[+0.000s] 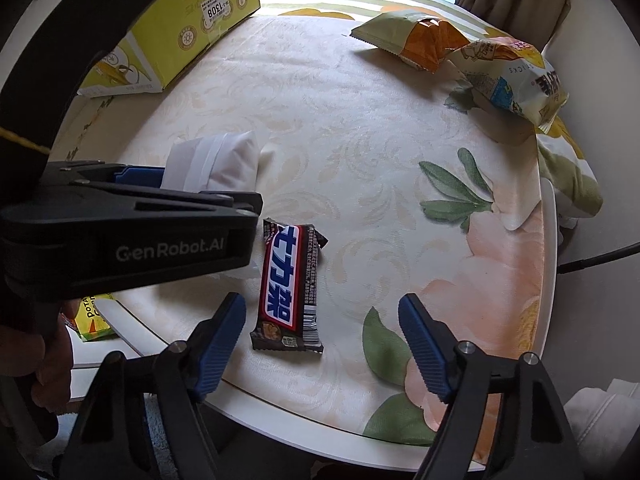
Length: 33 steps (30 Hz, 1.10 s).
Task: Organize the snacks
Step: 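Grasp the white pad pack with the left gripper while the right grasps the chocolate bar, then carry both items over the box and open the left gripper inside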
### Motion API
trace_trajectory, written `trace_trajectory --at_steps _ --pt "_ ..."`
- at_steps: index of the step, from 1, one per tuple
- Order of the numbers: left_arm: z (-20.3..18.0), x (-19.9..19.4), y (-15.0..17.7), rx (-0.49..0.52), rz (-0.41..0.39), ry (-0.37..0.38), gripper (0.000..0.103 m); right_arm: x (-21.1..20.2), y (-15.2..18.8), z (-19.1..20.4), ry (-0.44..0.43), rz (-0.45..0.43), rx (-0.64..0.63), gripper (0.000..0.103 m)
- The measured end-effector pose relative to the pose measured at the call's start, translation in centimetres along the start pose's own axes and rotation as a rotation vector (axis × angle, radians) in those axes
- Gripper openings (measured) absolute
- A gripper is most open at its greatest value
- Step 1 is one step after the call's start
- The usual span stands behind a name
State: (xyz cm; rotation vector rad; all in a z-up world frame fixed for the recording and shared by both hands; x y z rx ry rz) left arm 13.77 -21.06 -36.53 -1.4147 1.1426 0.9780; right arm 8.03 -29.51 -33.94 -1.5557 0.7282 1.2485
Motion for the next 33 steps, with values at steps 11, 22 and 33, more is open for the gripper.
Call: trace_trajectory --at_steps 11,22,33 --pt "3.3 -1.6 -0.5 -0.046 -0.016 -0.015 0.066 0.8 -0.5 0.8 0.009 0.002 -0.021 0.062" --pt "4.5 -2.9 -1.1 -0.046 -0.045 -0.013 0.066 1.9 -0.9 2.5 0.027 0.009 -0.045 0.033" --pt "4.4 -5.7 -2.0 -0.052 -0.094 -0.007 0.066 -0.2 -2.8 2.8 0.027 -0.044 -0.031 0.026"
Point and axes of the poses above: each gripper's, at about its wrist camera, not at the fingertips, and x roughly the way its jaws point, z to its left, y to its underside, the point moved 7 cm from there along x, roughly the way its jaws point, and after that the axes turned 8 degrees about -x, right-handed, at the moved point
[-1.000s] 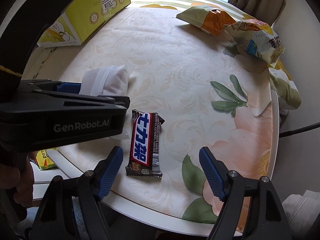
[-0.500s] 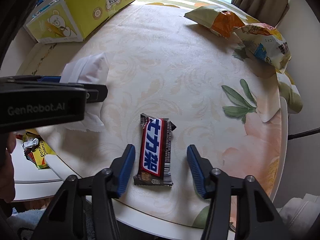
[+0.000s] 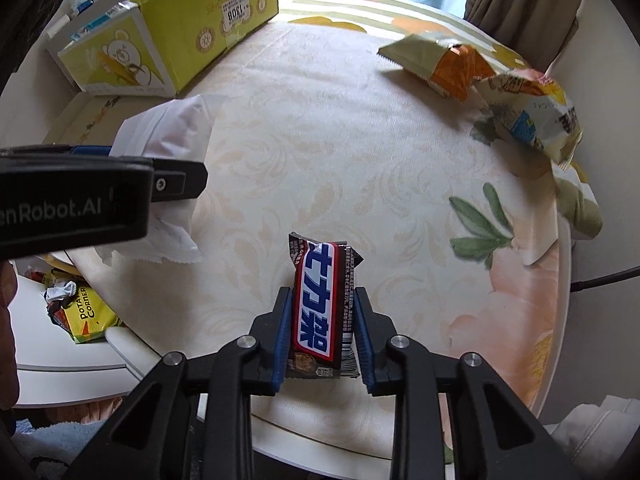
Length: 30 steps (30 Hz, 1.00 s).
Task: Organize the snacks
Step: 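Carry both items over the box and open the left gripper inside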
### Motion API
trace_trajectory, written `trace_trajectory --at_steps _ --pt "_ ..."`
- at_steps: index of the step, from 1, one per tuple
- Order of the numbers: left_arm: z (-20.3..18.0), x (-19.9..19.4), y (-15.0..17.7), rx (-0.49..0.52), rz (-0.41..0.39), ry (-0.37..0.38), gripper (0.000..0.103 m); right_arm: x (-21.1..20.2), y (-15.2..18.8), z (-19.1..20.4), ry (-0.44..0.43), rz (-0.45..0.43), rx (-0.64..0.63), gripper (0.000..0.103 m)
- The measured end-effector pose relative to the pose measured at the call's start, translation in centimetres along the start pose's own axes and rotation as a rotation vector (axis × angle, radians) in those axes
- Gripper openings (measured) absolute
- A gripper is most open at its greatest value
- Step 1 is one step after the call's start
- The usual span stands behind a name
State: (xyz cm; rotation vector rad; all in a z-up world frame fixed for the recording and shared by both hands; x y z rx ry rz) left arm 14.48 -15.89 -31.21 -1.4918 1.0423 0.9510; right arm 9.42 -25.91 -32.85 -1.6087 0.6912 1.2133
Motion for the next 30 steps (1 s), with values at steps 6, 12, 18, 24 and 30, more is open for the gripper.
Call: trace_trajectory --at_steps 6,12,18,24,30 --pt "0.7 -4.9 -2.8 -0.018 -0.099 0.016 0.066 -3.9 -3.7 -0.4 -0.004 -0.094 -0.005 0.026" --pt "3.2 -10.1 -7.3 -0.041 -0.208 0.038 0.066 -8.0 -9.3 -0.8 0.004 -0.194 -0.039 0.026" --pt "7.7 -12.9 -12.6 -0.065 -0.281 0.051 0.066 -10.4 -16.1 1.3 0.016 -0.284 -0.073 0.026" --pt "13.7 -13.9 -18.1 -0.077 -0.319 0.031 0.066 -10.8 -23.5 4.5 -0.022 -0.341 -0.087 0.026" --pt "18.7 -12.7 -23.9 -0.043 -0.283 0.019 0.066 -9.3 -30.1 7.8 -0.052 -0.355 -0.096 0.026"
Point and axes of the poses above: each gripper's, at about its wrist camera, not at the fingertips, and x roughly the way its jaws point, z to its left, y to its underside, the point moved 7 cm from there along x, roughly the way its jaws point, and after that the axes turned 8 degrees about -x, right-handed, at the moved point
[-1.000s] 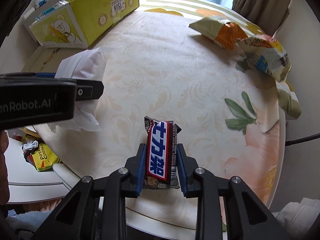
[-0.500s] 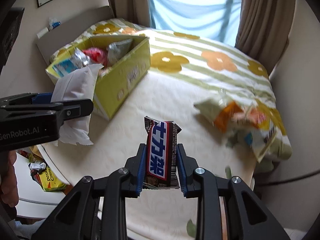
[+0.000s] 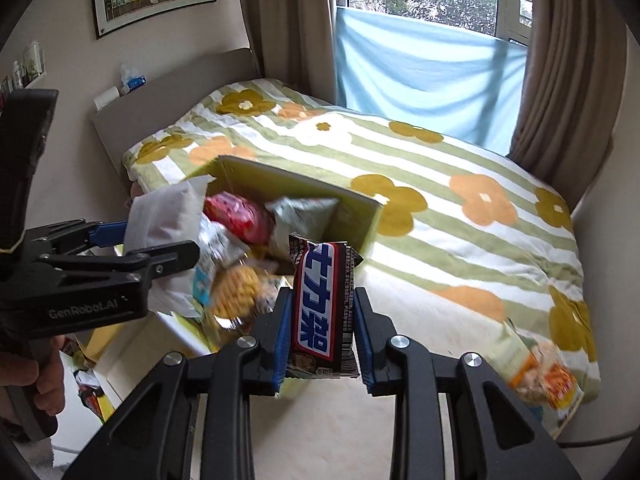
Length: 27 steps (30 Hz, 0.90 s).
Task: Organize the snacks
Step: 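Carry both items over the box and open the left gripper inside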
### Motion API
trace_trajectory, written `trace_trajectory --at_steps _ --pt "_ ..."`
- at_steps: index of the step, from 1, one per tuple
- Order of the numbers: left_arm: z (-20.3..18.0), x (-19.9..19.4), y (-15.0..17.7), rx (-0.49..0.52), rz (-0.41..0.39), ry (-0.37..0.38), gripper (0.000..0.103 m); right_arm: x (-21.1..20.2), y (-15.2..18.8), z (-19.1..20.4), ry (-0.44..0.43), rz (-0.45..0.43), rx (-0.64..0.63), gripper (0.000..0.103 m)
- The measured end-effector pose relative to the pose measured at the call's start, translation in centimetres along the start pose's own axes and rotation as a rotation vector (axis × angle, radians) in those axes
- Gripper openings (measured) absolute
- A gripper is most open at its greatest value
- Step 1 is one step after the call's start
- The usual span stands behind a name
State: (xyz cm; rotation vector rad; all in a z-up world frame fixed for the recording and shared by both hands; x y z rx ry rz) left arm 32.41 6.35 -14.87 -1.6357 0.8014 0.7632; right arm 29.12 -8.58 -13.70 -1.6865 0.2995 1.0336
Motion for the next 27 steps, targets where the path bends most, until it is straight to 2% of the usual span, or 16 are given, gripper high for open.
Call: trace_trajectory --at_steps 6,10,12,13,14,15,20,27 --pt "1.0 4.3 -2.7 0.07 0.091 0.042 0.066 3.6 -2.7 1.0 0.001 0.037 0.047 0.026" --pt "0.7 7.1 -2.4 0.093 0.152 0.067 0.067 5.6 -3.1 0.4 0.01 0.072 0.081 0.026" --pt "0.7 8.1 -2.1 0.064 0.178 0.1 0.071 6.4 -3.1 -0.2 0.016 0.092 0.09 0.026" --pt "0.9 8.3 -2.0 0.052 0.182 0.114 0.077 6.8 -2.9 -0.4 0.019 0.101 0.096 0.026" --pt "1.2 8.4 -2.0 0.043 0.176 0.111 0.095 7.1 -2.8 -0.7 0.019 0.11 0.103 0.026" --pt "1.6 8.3 -2.0 0.036 0.16 0.096 0.102 7.5 -2.7 -1.0 0.017 0.118 0.109 0.026" --pt "3.5 6.8 -1.8 0.021 0.115 0.053 0.103 8.9 -2.0 -1.6 -0.013 0.153 0.117 0.026" --pt "5.9 6.3 -2.2 0.007 0.098 -0.008 0.103 10.6 -2.6 0.0 -0.089 0.178 0.093 0.026"
Point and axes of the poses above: each gripper's, at about its wrist camera, not at the fingertips, and x roughly the way its jaws point, z to its left, y to its underside, the point moved 7 cm from there along x, roughly the way its jaws point, and after that the axes turned 8 degrees about -x, right-handed, at the moved point
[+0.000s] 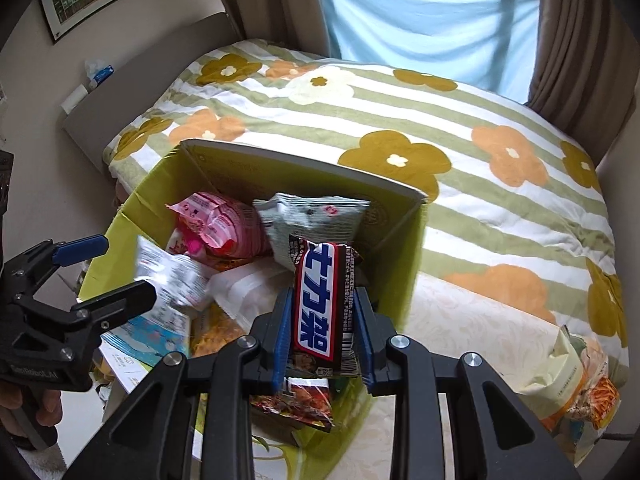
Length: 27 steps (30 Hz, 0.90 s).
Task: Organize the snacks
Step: 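Carry both items over the box and open the left gripper inside, then open the right gripper over the box and withdraw toward the chip bags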
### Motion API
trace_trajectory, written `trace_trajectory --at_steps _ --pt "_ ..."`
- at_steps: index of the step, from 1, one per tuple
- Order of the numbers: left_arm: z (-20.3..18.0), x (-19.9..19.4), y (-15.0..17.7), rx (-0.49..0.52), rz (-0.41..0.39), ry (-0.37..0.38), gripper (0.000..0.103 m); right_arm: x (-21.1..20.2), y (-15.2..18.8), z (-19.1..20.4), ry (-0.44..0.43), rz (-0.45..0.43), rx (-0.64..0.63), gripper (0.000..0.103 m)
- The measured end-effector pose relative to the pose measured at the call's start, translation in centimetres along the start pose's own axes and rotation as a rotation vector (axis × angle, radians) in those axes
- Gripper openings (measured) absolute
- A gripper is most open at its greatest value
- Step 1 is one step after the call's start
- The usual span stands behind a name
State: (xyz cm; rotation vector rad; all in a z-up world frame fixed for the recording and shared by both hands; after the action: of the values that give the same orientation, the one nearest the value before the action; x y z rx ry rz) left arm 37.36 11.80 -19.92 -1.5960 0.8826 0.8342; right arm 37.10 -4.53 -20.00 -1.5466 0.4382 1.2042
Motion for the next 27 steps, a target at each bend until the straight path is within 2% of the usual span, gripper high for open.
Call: trace_trajectory --at_steps 6,7,8,9,10,21,27 --pt "1.0 -0.3 0.7 -0.027 -0.006 -0.015 0.103 1.2 -0.7 1.5 -0.076 0.024 -0.005 0.027" --pt "1.0 -0.4 0.9 -0.027 -0.013 -0.023 0.103 1.3 -0.6 1.5 -0.081 0.022 0.002 0.032" --pt "1.0 -0.5 1.0 -0.026 -0.018 -0.029 0.103 1.2 -0.6 1.4 -0.073 0.012 0.006 0.055" --pt "1.1 -0.6 1.1 -0.026 -0.021 -0.032 0.103 1.1 -0.6 1.4 -0.07 0.001 0.008 0.07" --pt "1.1 -0.7 1.2 -0.026 -0.02 -0.027 0.103 0.8 -0.5 1.4 -0.079 -0.012 0.014 0.091" --pt "1.3 -1.9 2.7 -0.012 -0.024 -0.031 0.103 -1.3 0.4 1.7 -0.075 -0.041 0.044 0.092" --pt "0.2 -3.6 2.7 0.033 -0.063 -0.01 0.103 -3.3 0.9 1.6 -0.04 -0.064 0.057 0.092"
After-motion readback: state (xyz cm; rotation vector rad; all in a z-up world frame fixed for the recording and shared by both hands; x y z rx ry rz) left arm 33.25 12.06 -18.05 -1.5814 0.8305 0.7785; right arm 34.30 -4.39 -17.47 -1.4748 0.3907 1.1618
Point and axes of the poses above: each gripper's, at about its wrist camera, not at the fingertips, and x roughly the way its jaws point, z to its left, y to its underside, the point moved 7 cm from there along x, roughly the way its jaws point, and after that the axes turned 8 degrees about -x, right-handed, at the moved point
